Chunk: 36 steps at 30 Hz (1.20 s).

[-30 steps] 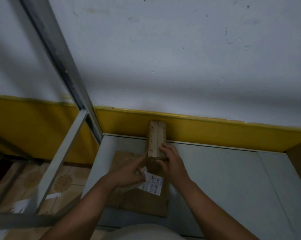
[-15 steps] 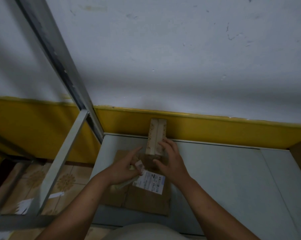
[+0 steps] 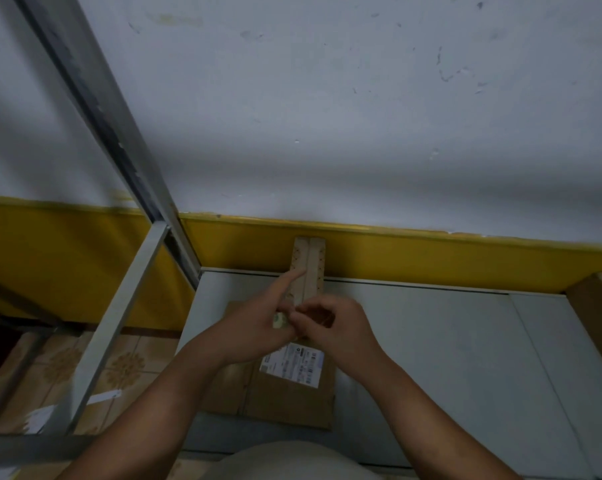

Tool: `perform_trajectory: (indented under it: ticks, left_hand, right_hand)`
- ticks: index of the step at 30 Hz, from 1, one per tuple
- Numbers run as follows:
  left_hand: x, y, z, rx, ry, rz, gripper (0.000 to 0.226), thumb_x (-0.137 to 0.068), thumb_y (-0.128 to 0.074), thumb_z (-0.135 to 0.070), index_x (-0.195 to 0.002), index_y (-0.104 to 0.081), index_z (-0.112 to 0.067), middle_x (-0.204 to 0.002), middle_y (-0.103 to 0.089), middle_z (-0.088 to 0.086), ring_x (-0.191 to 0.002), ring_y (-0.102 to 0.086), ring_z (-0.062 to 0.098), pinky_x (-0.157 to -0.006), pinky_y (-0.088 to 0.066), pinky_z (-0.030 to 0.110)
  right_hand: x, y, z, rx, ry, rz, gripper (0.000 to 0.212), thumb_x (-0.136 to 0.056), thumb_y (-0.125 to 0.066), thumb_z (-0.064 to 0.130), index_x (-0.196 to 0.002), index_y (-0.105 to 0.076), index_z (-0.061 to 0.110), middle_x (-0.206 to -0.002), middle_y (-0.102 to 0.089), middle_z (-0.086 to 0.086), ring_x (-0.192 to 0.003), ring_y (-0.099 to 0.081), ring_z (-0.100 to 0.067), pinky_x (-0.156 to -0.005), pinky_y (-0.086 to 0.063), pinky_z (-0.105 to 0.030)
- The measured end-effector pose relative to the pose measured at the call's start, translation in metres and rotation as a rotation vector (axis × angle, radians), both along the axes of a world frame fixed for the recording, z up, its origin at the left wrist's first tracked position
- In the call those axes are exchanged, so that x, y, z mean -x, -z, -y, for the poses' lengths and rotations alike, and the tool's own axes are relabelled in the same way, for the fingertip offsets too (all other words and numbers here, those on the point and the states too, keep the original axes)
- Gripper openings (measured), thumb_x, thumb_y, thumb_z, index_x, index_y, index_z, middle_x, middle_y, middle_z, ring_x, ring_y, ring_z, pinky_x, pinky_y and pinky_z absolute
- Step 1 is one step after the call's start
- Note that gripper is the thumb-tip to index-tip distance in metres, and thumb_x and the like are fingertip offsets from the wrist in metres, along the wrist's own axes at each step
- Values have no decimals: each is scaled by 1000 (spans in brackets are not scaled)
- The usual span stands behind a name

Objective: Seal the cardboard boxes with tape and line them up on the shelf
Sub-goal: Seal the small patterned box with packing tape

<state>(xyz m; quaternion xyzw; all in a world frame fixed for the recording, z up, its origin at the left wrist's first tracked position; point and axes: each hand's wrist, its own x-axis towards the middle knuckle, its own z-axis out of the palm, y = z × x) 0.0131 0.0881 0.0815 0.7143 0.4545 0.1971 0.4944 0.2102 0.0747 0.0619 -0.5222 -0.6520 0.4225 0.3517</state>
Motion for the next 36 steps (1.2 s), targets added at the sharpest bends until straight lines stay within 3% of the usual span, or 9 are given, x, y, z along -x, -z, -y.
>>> perform_trajectory:
  ticks: [9,13,16,19,21,24,28,32,36]
  left_hand:
    - [-9,-16,15,13,-135,73,104,-93,-81,-32,-163,-7,-54,-108,-79,-12,-113,-69,0,-115,-47,40]
    - [-1,-24,20,28,-134,64,111,-81,-88,-48,-156,-9,-67,-150,-52,-23,-131,-55,-7,-105,-54,29]
    - [7,-21,25,19,-267,26,93,-72,-94,-47,-144,-36,-54,-122,-64,-12,-97,-73,8,-74,-63,28]
    - [13,-13,32,76,-180,60,40,-84,-89,-40,-114,-66,-27,-94,-76,2,-82,-77,17,-72,-65,38]
    - [14,-10,38,41,-46,77,16,-95,-79,-31,-98,-76,-15,-87,-79,0,-79,-77,14,-70,-62,33]
    - [12,-7,47,28,-42,177,23,-101,-68,-27,-89,-77,-10,-80,-79,3,-72,-76,15,-64,-57,23]
    - [11,2,50,-22,-134,223,30,-102,-62,-29,-85,-73,-7,-73,-74,7,-59,-71,17,-52,-55,26]
    - [17,0,41,-15,-168,-62,44,-103,-63,-48,-82,-73,-11,-65,-72,7,-54,-71,21,-54,-61,43]
    - [17,-12,34,20,-262,-329,56,-91,-69,-65,-68,-70,-14,-55,-69,4,-47,-69,17,-58,-61,41]
  right_hand:
    - [-1,-8,11,-373,51,99,7,-92,-77,17,-97,-81,20,-86,-69,7,-85,-64,-7,-72,-53,-27]
    - [-5,-10,18,-408,69,71,6,-91,-76,9,-96,-78,12,-88,-66,2,-84,-62,-5,-74,-48,-14]
    - [-3,-10,21,-357,82,42,6,-92,-75,8,-94,-75,14,-88,-65,3,-84,-62,-5,-73,-47,-13]
    - [0,-9,22,-216,99,-22,7,-95,-72,11,-94,-73,18,-90,-67,6,-86,-66,-11,-73,-54,-23]
    - [1,-8,22,-113,128,-84,7,-97,-69,13,-94,-72,19,-89,-70,7,-87,-68,-13,-74,-57,-27]
    - [2,-8,22,-33,143,-141,10,-99,-66,12,-93,-71,17,-86,-72,4,-83,-70,-13,-71,-57,-26]
    - [-3,-10,23,8,173,-152,13,-99,-65,8,-90,-73,13,-81,-73,1,-78,-69,-12,-68,-55,-23]
    - [-20,-11,20,-57,202,-132,14,-96,-68,6,-89,-75,16,-81,-74,4,-79,-71,-14,-71,-58,-28]
    - [-26,-11,23,-87,233,-130,15,-96,-69,6,-88,-75,18,-80,-74,6,-79,-70,-13,-71,-56,-23]
